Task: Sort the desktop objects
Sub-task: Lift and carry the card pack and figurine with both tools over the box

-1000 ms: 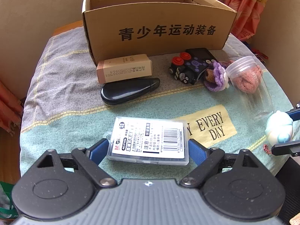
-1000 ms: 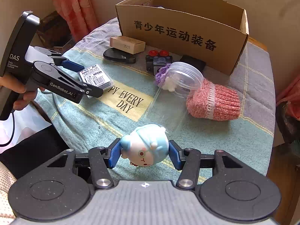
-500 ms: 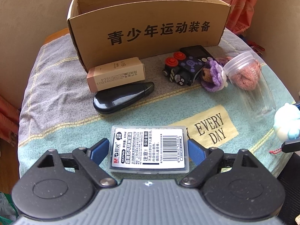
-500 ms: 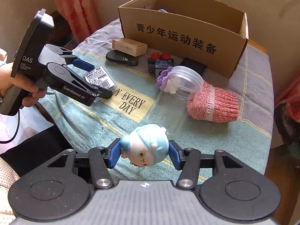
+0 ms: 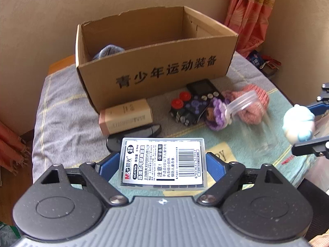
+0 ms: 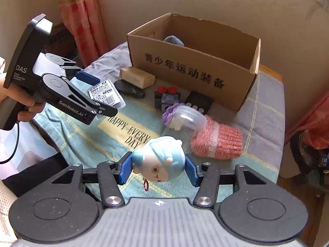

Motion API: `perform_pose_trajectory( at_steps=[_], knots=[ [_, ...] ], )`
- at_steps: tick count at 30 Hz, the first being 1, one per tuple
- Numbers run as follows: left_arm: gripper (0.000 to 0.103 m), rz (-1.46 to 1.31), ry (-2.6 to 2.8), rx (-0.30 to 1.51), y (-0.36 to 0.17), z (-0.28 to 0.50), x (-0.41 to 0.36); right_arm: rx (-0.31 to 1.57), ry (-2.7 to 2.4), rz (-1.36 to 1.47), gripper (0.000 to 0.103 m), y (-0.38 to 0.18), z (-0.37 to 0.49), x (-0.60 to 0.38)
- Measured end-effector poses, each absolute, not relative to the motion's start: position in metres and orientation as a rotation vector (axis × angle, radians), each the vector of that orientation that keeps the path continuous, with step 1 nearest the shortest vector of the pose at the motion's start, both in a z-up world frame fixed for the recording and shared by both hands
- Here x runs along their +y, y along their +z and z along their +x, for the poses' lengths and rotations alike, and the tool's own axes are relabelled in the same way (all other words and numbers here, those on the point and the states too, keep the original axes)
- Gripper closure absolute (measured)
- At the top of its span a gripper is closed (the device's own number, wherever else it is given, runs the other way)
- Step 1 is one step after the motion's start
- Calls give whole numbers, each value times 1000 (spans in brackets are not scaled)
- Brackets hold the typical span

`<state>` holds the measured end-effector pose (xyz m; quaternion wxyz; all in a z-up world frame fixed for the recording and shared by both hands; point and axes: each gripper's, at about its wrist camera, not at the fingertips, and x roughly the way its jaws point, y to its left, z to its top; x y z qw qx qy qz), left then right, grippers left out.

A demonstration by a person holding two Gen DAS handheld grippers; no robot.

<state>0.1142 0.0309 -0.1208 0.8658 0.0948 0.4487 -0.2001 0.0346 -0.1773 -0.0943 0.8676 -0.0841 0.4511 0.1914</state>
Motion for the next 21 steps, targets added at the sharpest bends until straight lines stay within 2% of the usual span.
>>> perform_pose_trajectory(
  at_steps=[21],
  knots=[
    [15, 172, -440, 781, -33, 188, 5, 817, 306, -176, 44, -30, 140, -199]
  ],
)
